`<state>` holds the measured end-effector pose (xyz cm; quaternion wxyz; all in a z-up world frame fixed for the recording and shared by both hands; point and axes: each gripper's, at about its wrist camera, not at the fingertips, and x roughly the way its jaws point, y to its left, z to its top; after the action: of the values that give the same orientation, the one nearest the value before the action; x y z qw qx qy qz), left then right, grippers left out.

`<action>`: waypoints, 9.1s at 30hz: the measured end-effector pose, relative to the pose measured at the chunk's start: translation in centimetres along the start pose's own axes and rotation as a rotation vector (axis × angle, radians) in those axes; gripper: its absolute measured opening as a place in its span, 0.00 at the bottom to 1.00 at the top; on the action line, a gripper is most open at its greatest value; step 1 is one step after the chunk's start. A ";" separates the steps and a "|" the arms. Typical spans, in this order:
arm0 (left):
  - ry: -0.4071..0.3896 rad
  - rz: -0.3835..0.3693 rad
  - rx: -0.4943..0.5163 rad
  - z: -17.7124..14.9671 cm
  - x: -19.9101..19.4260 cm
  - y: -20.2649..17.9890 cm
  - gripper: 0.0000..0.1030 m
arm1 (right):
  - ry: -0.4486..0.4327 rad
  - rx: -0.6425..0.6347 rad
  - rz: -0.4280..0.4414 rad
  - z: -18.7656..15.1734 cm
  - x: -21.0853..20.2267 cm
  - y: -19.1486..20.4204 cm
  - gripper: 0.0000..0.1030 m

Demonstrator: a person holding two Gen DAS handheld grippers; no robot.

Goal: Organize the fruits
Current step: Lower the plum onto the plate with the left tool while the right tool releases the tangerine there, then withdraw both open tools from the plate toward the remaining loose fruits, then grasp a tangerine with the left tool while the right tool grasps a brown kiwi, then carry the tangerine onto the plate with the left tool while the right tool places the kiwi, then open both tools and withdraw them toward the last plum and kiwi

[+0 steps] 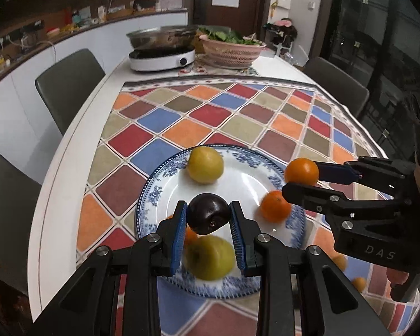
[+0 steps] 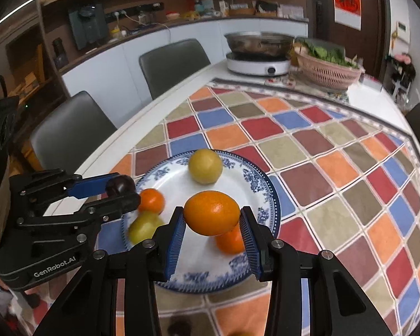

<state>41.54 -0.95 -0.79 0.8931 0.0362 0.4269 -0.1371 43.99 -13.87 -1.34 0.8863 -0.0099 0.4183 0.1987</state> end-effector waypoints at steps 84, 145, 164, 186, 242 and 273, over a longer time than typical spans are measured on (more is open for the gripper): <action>-0.110 -0.129 0.200 -14.7 -8.8 -13.9 0.42 | -0.091 -0.090 -0.167 -19.0 -13.4 0.9 0.55; -0.049 -0.079 0.108 -14.0 -7.7 -13.0 0.30 | -0.070 0.002 -0.067 -18.2 -11.3 0.6 0.26; -0.147 0.000 0.055 -11.0 -12.7 -9.5 0.30 | -0.158 -0.041 -0.030 -13.4 -13.6 3.4 0.27; -0.128 0.014 0.058 -3.3 -6.3 -2.7 0.30 | -0.117 -0.089 -0.035 -3.7 -6.0 3.2 0.27; -0.225 0.075 0.033 -8.6 -14.3 -7.8 0.69 | -0.227 -0.086 -0.165 -9.1 -14.1 2.5 0.51; -0.111 -0.056 0.156 -13.2 -7.7 -11.5 0.57 | -0.124 -0.179 -0.125 -15.4 -11.0 0.7 0.51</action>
<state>23.84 -7.92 -2.63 0.9058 0.0857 0.3655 -0.1967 26.05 -19.82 -3.05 0.9166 -0.1028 0.3418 0.1799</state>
